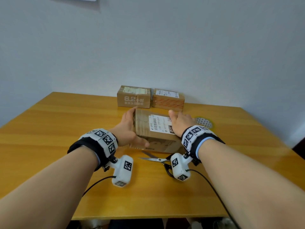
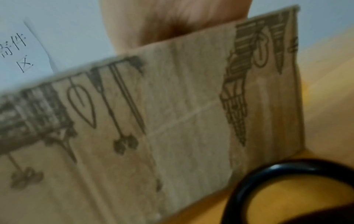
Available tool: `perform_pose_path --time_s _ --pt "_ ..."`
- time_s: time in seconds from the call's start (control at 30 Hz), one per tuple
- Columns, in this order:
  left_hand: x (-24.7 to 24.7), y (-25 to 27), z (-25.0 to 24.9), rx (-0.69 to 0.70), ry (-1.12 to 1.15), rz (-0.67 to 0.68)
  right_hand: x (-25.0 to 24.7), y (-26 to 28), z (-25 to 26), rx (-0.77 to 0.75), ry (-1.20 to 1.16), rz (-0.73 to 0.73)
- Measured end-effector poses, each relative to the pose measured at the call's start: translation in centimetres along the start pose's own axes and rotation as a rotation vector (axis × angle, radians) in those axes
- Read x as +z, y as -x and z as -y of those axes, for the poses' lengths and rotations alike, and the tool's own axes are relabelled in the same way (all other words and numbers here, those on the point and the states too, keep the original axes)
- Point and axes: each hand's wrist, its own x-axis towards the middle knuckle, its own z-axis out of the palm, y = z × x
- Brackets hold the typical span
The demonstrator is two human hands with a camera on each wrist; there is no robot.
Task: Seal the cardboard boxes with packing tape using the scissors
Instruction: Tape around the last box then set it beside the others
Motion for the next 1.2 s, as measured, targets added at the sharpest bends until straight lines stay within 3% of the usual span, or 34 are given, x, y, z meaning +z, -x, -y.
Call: perform_pose_path --time_s 0.17,0.27,0.37,0.43,0.5,0.67,0.87,1.03,1.13,1.2 --pt "-0.3 -0.7 0.5 -0.109 -0.045 0.005 -0.2 -0.8 -1.6 -0.046 0.104 -0.005" --pt "0.5 -1.5 -1.3 0.018 -0.424 0.002 0.9 -1.2 -1.4 -0.060 0.164 0.022" --pt "1.9 -2.6 -3.5 0.169 -0.760 0.171 0.7 -1.6 -1.2 -0.090 0.170 0.050" --pt "2.4 -3.4 -3.4 0.146 -0.825 0.233 0.4 -1.9 -1.5 -0.109 0.216 0.086" --pt "2.5 -4.0 -2.8 0.088 -0.847 0.235 0.2 -2.3 -2.3 -0.097 0.194 0.109" --pt "3.6 -4.3 -2.8 0.024 -0.939 0.204 0.7 -2.7 -4.0 0.044 -0.220 0.065" --pt "4.0 -4.0 -2.6 -0.070 -0.849 0.166 3.6 -2.1 -5.0 0.252 -0.827 0.275" --pt "2.9 -3.2 -2.7 -0.085 -0.688 0.148 -0.3 0.7 -2.8 0.151 -0.908 0.193" --pt "3.1 -2.5 -4.2 -0.063 -0.682 0.082 -3.1 1.3 -0.9 0.012 -0.750 0.042" --pt "3.7 -2.2 -6.3 0.053 -0.660 0.033 -4.7 1.7 1.3 -0.057 -0.633 -0.045"
